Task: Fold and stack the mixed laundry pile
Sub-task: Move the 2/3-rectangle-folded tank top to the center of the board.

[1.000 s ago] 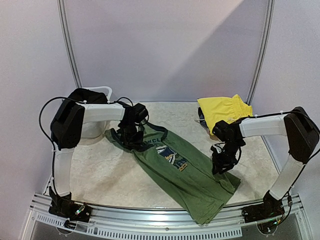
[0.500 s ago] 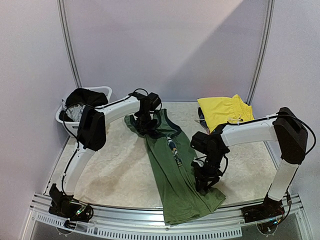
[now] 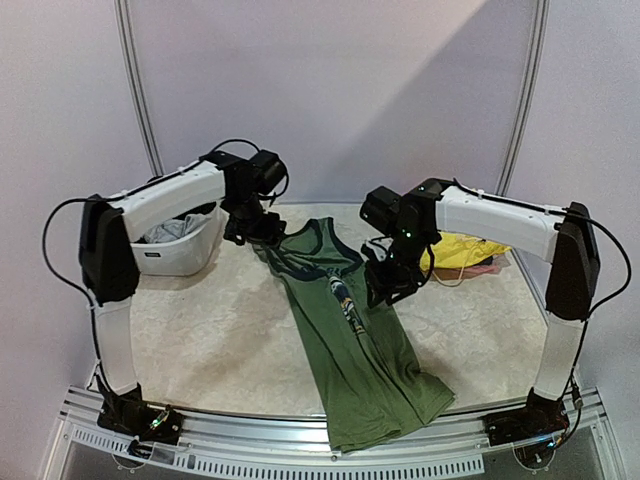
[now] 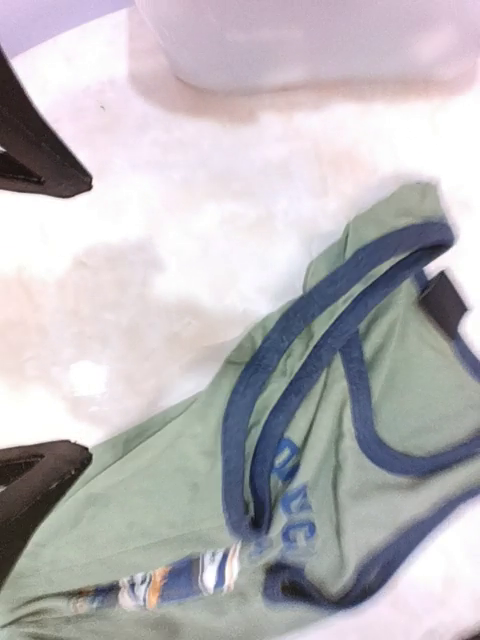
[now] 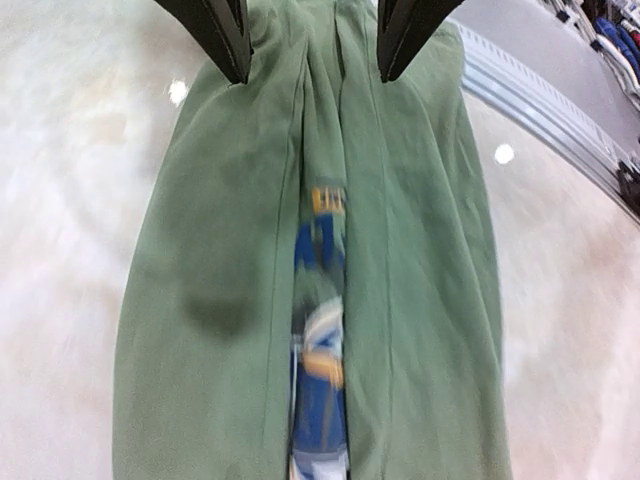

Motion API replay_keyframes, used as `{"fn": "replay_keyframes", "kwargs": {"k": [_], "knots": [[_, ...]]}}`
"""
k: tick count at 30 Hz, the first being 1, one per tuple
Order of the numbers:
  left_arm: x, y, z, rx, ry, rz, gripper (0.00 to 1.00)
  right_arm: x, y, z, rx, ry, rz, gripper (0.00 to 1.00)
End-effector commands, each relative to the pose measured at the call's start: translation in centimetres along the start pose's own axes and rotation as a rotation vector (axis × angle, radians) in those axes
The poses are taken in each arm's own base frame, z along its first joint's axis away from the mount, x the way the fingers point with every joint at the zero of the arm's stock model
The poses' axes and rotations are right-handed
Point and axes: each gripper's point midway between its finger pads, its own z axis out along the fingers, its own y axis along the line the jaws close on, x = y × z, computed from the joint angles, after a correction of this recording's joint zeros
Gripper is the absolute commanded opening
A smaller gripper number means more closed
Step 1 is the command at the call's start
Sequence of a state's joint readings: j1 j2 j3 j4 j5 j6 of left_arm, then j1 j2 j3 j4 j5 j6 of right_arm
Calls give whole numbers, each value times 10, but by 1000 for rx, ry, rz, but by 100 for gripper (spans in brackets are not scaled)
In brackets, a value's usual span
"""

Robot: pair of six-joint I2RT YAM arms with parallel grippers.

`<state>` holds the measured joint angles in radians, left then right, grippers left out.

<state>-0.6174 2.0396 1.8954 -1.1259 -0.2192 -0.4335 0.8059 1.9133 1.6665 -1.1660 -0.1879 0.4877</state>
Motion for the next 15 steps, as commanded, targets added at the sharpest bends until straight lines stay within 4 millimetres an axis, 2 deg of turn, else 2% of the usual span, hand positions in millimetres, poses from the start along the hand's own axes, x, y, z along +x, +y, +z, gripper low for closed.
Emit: {"fn": "replay_keyframes", "kwargs": {"k": [1, 4, 5, 9, 13, 15], "knots": [[37, 7, -23, 3, 11, -2, 88, -65, 3, -7, -22, -143, -64, 42], [70, 1, -34, 36, 27, 13, 87, -106, 20, -13, -120, -207, -49, 40], [86, 1, -34, 39, 46, 15, 87, -116, 26, 0, -156, -192, -41, 39], [124, -13, -44, 98, 60, 19, 87, -147, 59, 27, -333, -192, -38, 36], [154, -20, -49, 112, 71, 31, 86, -169, 69, 51, -413, -207, -41, 34], [168, -24, -50, 123, 79, 27, 86, -176, 68, 63, -440, -205, -26, 33]]}}
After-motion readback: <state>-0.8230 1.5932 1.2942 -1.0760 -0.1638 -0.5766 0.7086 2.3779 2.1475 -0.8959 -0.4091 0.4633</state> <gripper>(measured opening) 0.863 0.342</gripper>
